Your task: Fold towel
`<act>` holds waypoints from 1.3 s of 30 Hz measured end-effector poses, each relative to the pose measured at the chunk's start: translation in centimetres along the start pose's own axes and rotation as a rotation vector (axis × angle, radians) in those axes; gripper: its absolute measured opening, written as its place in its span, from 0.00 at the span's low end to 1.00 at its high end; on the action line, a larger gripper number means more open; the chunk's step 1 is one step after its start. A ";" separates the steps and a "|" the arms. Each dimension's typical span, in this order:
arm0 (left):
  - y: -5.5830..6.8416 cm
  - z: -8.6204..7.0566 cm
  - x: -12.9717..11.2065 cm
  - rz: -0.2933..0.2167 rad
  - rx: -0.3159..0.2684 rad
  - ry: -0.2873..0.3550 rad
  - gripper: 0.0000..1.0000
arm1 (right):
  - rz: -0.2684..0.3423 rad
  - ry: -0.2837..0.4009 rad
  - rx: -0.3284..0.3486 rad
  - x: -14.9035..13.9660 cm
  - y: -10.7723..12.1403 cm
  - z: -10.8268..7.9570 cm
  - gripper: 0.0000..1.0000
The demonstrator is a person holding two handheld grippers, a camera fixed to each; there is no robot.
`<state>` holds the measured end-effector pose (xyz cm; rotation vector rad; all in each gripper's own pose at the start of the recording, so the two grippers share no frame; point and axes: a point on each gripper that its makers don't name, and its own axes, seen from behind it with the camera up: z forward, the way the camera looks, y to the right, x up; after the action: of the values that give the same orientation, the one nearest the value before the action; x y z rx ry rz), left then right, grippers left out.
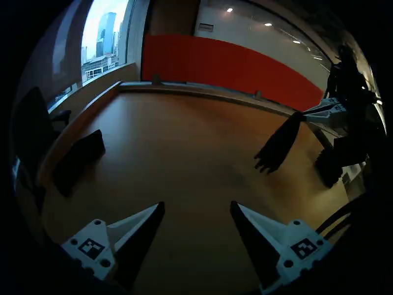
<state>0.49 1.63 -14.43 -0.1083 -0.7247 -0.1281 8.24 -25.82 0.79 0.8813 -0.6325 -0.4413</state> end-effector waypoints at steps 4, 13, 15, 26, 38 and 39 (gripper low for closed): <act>0.4 0.3 0.2 0.007 -0.006 -0.002 0.99 | 0.021 -0.007 -0.004 -0.6 1.1 -0.8 0.04; 1.1 1.1 0.5 0.015 -0.015 -0.013 0.99 | 0.065 -0.011 -0.041 -2.5 4.8 -3.4 0.04; 1.2 1.2 0.6 0.018 -0.016 -0.015 0.99 | 0.071 -0.014 -0.052 -3.0 5.7 -4.2 0.04; 1.6 1.7 1.0 0.023 -0.011 -0.021 0.99 | 0.106 -0.037 -0.117 -6.1 11.4 -8.8 0.04; 2.2 1.8 0.9 0.037 -0.001 -0.030 0.99 | 0.156 -0.047 -0.176 -8.6 16.7 -12.8 0.04; 2.2 1.8 0.9 0.037 -0.001 -0.031 0.99 | 0.159 -0.049 -0.179 -8.8 17.0 -13.1 0.04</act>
<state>0.35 4.02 -12.62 -0.1244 -0.7529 -0.0915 12.26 -3.51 5.63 0.6471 -0.6910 -0.3708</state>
